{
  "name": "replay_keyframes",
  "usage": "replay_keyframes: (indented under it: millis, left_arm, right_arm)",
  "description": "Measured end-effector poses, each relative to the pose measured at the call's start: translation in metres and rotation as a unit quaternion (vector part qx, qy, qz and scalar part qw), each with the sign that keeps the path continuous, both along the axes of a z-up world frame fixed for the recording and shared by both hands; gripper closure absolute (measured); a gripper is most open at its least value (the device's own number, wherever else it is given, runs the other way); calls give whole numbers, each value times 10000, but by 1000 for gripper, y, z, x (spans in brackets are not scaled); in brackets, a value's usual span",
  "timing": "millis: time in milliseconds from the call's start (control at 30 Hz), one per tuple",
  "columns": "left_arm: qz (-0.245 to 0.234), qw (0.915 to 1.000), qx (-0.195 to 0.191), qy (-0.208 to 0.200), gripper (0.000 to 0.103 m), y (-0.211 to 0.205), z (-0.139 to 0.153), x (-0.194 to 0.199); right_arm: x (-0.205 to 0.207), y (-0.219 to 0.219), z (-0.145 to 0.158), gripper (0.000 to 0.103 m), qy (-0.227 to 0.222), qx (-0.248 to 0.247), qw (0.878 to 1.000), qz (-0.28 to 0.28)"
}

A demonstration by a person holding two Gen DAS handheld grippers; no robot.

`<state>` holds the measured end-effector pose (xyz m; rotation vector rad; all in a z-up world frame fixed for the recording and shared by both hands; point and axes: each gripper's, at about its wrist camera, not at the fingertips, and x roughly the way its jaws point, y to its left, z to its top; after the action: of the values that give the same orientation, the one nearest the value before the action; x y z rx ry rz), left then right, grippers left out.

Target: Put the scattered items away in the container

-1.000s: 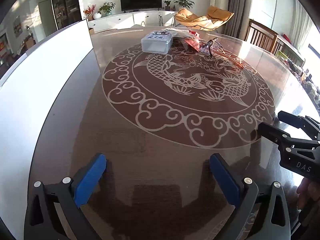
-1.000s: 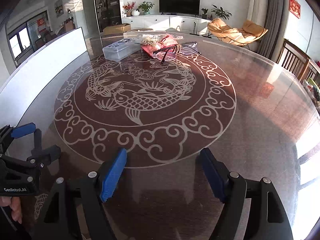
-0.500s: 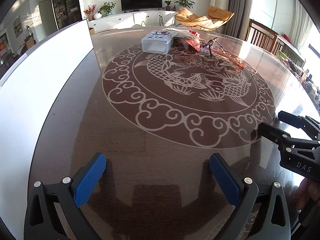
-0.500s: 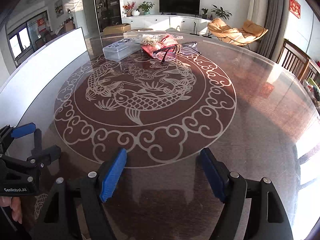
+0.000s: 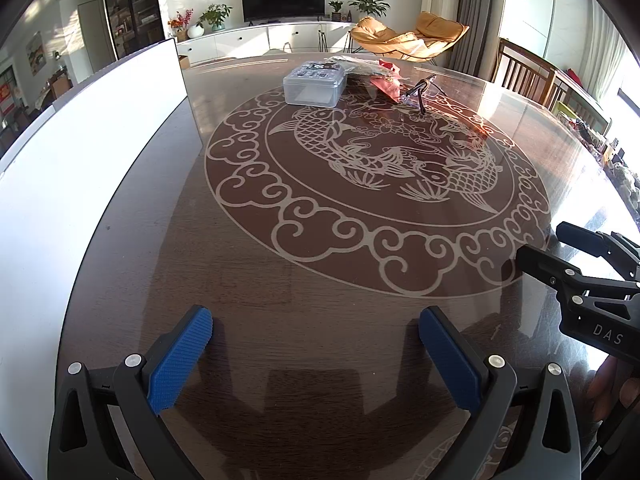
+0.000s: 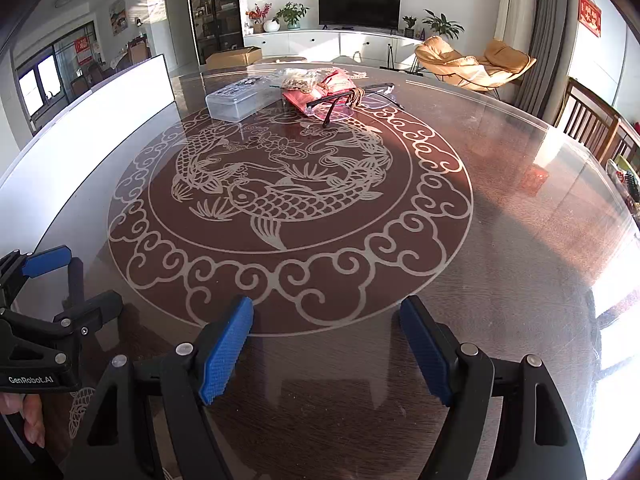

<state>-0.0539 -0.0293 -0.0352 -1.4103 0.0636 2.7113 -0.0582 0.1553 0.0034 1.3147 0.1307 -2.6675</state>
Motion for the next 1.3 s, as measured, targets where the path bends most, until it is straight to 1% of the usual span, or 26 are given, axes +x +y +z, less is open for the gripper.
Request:
replay_keyframes:
  millis: [700, 767, 867, 933, 1033, 1300]
  left_arm:
    - [7, 10000, -11, -23, 0, -1, 0, 0]
    - [55, 10000, -9, -79, 0, -1, 0, -2]
    - [180, 9993, -35, -316, 0, 1, 2, -7]
    - [156, 9990, -49, -415, 0, 1, 2, -10]
    - [57, 9994, -40, -343, 0, 0, 2, -7]
    - [64, 9997, -43, -232, 0, 0, 2, -3]
  right_arm:
    - [0, 0, 0, 26, 0, -2, 10000, 0]
    - [0, 0, 0, 26, 0, -2, 10000, 0]
    - [1, 0, 0, 26, 0, -2, 10000, 1]
    - [1, 0, 0, 26, 0, -3, 10000, 0]
    - [1, 0, 0, 26, 0, -2, 10000, 0]
    - [1, 0, 0, 26, 1, -3, 10000, 0]
